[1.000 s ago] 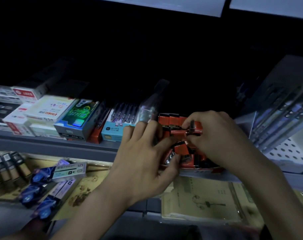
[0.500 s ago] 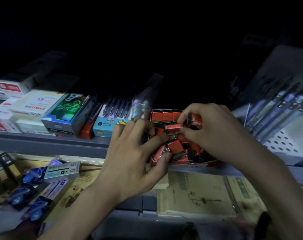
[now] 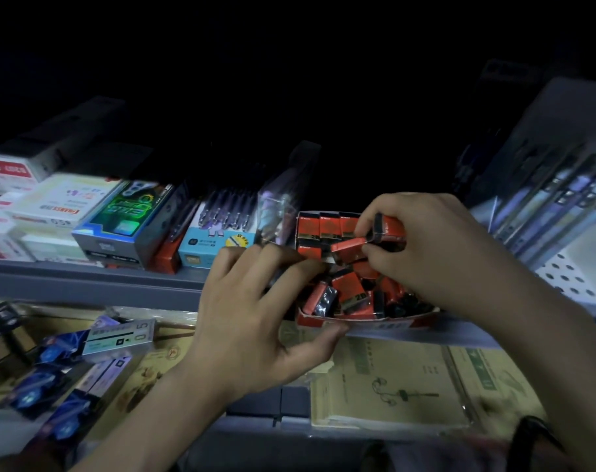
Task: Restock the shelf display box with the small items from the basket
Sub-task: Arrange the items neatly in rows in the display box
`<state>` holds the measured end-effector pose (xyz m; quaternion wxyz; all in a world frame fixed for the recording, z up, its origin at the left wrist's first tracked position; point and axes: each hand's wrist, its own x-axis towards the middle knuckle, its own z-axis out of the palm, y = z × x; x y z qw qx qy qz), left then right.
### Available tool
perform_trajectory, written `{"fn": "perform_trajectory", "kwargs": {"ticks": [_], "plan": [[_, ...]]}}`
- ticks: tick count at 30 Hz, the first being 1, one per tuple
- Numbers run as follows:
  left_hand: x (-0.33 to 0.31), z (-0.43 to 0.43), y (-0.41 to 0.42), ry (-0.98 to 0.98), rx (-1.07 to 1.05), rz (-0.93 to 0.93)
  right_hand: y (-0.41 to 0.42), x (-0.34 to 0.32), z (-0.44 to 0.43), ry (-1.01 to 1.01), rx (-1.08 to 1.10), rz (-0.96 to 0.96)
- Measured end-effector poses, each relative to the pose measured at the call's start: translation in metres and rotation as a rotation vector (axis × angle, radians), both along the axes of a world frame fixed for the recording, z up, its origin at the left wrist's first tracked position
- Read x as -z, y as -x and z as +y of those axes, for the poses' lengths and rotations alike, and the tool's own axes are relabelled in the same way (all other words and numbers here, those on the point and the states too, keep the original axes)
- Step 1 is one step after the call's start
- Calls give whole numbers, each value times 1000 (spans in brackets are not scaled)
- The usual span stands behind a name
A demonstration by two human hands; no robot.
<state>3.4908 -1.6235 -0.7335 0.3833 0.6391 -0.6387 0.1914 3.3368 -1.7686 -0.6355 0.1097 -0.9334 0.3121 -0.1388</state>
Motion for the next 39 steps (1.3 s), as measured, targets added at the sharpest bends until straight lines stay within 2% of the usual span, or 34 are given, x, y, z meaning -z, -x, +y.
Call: {"fn": "perform_trajectory", "kwargs": {"ticks": [5, 12, 21, 24, 30, 39], "plan": [[-3, 0, -1, -24, -11, 26, -1, 1, -1, -95, 18, -57], [-17, 2, 7, -135, -15, 294, 3, 1, -7, -112, 80, -215], [-36, -2, 34, -258, -151, 262, 3, 3, -5, -189, 128, -322], [-43, -5, 37, -319, -159, 186, 3, 5, -4, -206, 158, -346], [-69, -4, 41, -406, -140, -143, 7, 10, 1, -228, 188, -375], [-87, -18, 48, -553, -196, -301, 24, 11, 1, -286, 230, -423]]}}
